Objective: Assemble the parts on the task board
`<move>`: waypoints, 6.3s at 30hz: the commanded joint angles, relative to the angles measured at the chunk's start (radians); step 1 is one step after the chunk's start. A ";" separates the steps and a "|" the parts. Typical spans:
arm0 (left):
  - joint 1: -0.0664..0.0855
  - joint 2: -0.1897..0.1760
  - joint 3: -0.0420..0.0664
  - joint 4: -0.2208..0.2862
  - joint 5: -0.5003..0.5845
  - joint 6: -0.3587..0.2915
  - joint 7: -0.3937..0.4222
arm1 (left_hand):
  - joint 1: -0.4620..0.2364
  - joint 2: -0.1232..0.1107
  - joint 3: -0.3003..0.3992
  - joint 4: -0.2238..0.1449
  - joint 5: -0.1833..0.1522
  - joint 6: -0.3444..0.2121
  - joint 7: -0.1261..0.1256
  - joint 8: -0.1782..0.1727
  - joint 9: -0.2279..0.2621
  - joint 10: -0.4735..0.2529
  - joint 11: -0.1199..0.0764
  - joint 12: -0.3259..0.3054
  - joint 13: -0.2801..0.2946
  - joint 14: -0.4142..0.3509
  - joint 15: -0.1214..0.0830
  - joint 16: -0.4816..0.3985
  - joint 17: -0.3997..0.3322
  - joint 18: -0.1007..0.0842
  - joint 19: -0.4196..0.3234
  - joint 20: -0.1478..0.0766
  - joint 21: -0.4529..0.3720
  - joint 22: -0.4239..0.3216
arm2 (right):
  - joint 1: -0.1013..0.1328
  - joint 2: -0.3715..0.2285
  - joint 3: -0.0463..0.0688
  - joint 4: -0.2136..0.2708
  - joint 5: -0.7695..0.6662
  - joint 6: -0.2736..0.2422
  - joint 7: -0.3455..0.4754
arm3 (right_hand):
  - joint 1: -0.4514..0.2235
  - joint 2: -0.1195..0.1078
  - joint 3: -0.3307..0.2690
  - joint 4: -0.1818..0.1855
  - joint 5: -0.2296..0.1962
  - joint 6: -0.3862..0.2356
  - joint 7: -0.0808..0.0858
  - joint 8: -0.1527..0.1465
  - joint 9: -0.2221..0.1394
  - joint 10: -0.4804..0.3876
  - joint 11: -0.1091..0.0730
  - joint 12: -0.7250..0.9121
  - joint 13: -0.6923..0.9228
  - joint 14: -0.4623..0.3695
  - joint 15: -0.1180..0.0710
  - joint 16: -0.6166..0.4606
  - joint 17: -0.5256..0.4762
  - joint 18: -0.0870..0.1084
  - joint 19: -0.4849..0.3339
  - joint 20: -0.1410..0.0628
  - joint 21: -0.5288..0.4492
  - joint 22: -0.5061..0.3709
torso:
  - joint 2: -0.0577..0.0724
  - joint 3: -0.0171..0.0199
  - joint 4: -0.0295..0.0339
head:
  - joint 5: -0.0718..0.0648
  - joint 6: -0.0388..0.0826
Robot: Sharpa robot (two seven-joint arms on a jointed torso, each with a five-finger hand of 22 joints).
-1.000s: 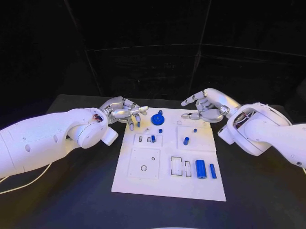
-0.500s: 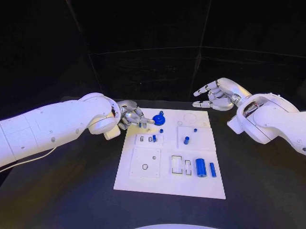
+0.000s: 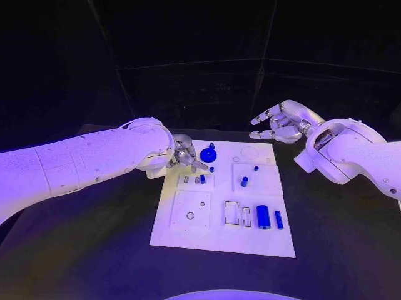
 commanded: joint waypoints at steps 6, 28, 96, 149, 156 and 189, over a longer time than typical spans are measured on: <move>0.005 0.048 -0.015 -0.036 -0.051 0.048 -0.031 | -0.013 0.003 -0.010 0.000 -0.009 -0.012 0.000 0.008 0.009 0.003 -0.003 0.007 0.005 0.104 -0.005 0.003 0.263 -0.013 0.012 -0.002 0.009 0.009 | 0.002 0.010 0.000 -0.005 -0.013 0.013 -0.021 | -0.005 -0.002 -0.010 0.003 -0.003 0.007 -0.002 0.008 0.000 -0.004 -0.002 -0.004 -0.007 0.068 -0.008 -0.010 0.106 0.009 -0.013 -0.002 -0.010 -0.015 | 0.001 0.0006 -0.0013 | -0.002 -0.004; 0.005 0.093 -0.033 -0.078 -0.061 0.089 -0.039 | -0.033 0.001 -0.029 0.001 -0.020 -0.022 0.000 0.017 0.030 0.000 -0.002 0.010 0.010 0.104 -0.004 0.003 0.263 -0.016 0.016 -0.002 0.020 0.028 | 0.002 0.028 0.000 -0.015 -0.060 0.019 -0.026 | -0.010 -0.001 -0.019 0.009 0.002 0.005 -0.003 0.012 -0.001 -0.007 -0.003 -0.007 -0.011 0.066 -0.009 -0.014 0.101 0.011 -0.015 -0.003 -0.015 -0.022 | 0.002 -0.0028 0.0018 | -0.007 -0.016; 0.013 0.008 -0.030 0.012 0.004 -0.059 -0.038 | 0.023 -0.171 0.856 -0.211 0.012 -0.068 -0.007 0.038 0.177 0.001 -0.011 -0.018 0.004 0.104 -0.011 0.003 0.263 -0.017 0.011 -0.007 0.021 0.058 | 0.002 0.040 0.000 -0.037 -0.051 0.038 -0.031 | -0.025 0.007 -0.046 0.035 0.016 0.005 -0.005 0.025 -0.002 -0.005 -0.005 -0.006 -0.013 0.066 -0.012 -0.020 0.095 0.012 -0.015 -0.006 -0.024 -0.032 | 0.002 0.0007 0.0097 | -0.018 -0.022; -0.050 0.013 -0.032 0.017 -0.119 -0.052 -0.042 | -0.016 -0.189 0.852 -0.213 0.003 -0.055 -0.014 0.057 0.200 0.017 -0.016 -0.001 0.016 0.104 -0.015 0.003 0.263 -0.019 0.015 -0.010 0.025 0.068 | 0.002 0.042 0.000 -0.045 -0.051 0.047 -0.030 | -0.032 0.012 -0.056 0.047 0.019 0.006 -0.006 0.031 -0.002 -0.003 -0.006 -0.003 -0.012 0.067 -0.012 -0.020 0.097 0.012 -0.014 -0.007 -0.026 -0.033 | 0.004 0.0002 0.0073 | -0.011 -0.035; -0.050 0.014 -0.032 0.019 -0.122 -0.046 -0.042 | -0.022 -0.189 0.844 -0.211 0.002 -0.052 -0.015 0.060 0.203 0.019 -0.017 0.002 0.018 0.104 -0.016 0.003 0.263 -0.019 0.016 -0.011 0.025 0.070 | 0.002 0.045 0.000 -0.045 -0.051 0.048 -0.029 | -0.032 0.013 -0.057 0.048 0.020 0.007 -0.007 0.032 -0.001 -0.003 -0.006 -0.004 -0.012 0.067 -0.013 -0.021 0.096 0.012 -0.014 -0.007 -0.027 -0.034 | 0.003 0.0005 0.0070 | -0.009 -0.035; -0.050 0.020 -0.032 0.000 -0.122 -0.046 -0.041 | -0.120 -0.182 0.554 -0.097 -0.021 -0.019 -0.025 0.069 0.218 0.028 -0.025 0.029 0.036 0.104 -0.023 0.003 0.263 -0.020 0.018 -0.018 0.024 0.079 | 0.002 0.049 0.000 -0.046 -0.051 0.047 -0.027 | -0.026 0.019 -0.061 0.052 0.035 0.007 -0.008 0.037 -0.002 -0.004 -0.008 -0.004 -0.014 0.067 -0.014 -0.023 0.094 0.012 -0.014 -0.008 -0.029 -0.037 | 0.003 0.0007 0.0064 | -0.010 -0.040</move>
